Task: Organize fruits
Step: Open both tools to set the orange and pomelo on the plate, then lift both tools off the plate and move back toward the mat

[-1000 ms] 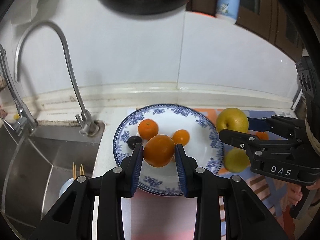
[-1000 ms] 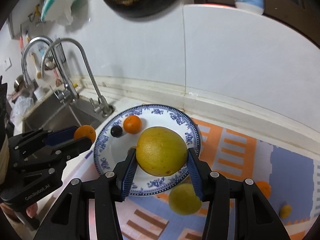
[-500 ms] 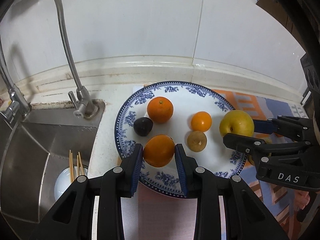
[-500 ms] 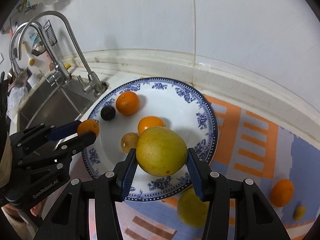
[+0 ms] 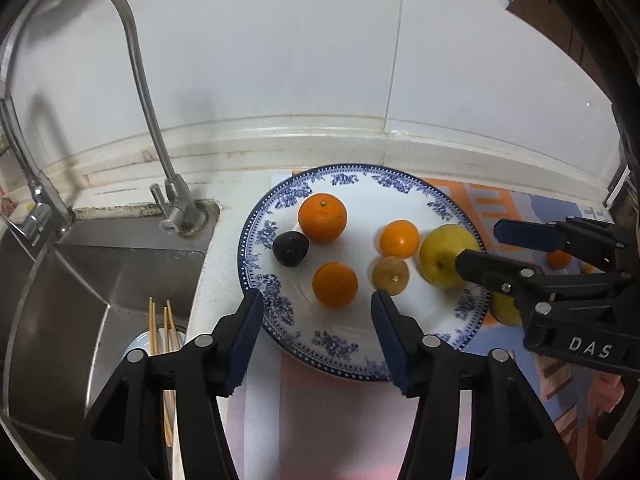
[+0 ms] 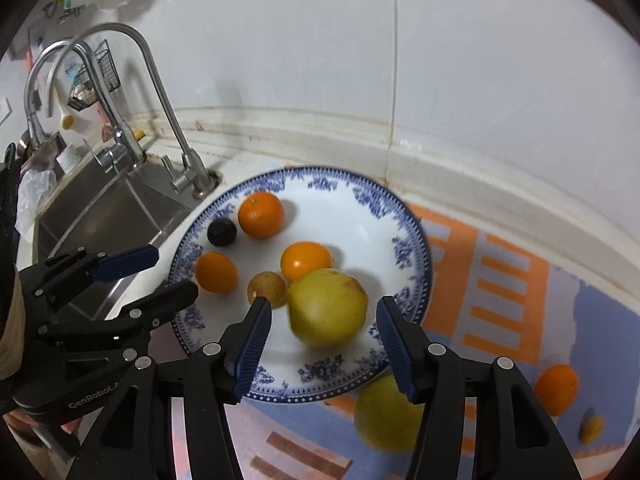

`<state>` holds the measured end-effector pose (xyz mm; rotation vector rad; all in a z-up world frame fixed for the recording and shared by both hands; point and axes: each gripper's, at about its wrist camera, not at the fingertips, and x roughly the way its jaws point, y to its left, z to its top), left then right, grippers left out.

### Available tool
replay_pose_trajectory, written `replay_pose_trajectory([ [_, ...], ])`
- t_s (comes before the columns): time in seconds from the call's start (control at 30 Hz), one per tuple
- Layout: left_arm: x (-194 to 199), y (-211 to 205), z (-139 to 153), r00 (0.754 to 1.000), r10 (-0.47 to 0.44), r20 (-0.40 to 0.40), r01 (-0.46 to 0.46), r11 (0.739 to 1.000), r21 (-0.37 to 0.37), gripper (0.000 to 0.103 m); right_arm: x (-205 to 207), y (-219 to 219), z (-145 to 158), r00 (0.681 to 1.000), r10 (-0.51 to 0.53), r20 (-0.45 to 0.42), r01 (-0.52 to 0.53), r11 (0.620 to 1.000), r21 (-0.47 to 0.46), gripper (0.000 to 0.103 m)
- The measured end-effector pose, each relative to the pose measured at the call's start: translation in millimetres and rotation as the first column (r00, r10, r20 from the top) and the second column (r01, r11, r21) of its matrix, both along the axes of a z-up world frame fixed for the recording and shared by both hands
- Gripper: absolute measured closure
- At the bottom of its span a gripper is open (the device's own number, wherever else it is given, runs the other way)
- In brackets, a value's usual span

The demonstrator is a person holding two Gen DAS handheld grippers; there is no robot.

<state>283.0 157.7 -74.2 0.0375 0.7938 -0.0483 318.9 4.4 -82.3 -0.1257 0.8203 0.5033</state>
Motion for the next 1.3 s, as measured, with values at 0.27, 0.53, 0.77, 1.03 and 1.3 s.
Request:
replay_pose_trajectory([
  [0.27,-37.3,-22.4,29.0,0.996,-0.038,0.083,0.035,0.999,0.037,0.040,-35.8,-30.4,28.3,0.994,-0.049,0.096,0.046,0.998,0.035,0.043],
  [0.53,-69.9,-59.4,57.1,0.974,-0.127,0.189,0.113,0.990,0.080,0.031,-76.0,-76.0,52.0,0.973,-0.154,0.169,0.142,0.987,0.081,0.037],
  [0.77,-87.6,-96.3,66.1,0.943,-0.216,0.254,0.182,0.972,0.151,0.023,-99.2,-115.7,58.5,0.949,-0.257,0.186,0.242,0.965,0.099,0.035],
  [1.03,-96.6,-121.0,62.2,0.921,-0.273,0.279,0.231,0.957,0.175,0.017,-123.5,-149.9,53.3,0.915,-0.355,0.193,0.343,0.935,0.092,0.035],
  [1.3,-104.8,-137.1,49.1,0.905,-0.308,0.293,0.255,0.945,0.205,0.017,-142.5,-174.1,43.2,0.883,-0.424,0.200,0.411,0.906,0.102,0.035],
])
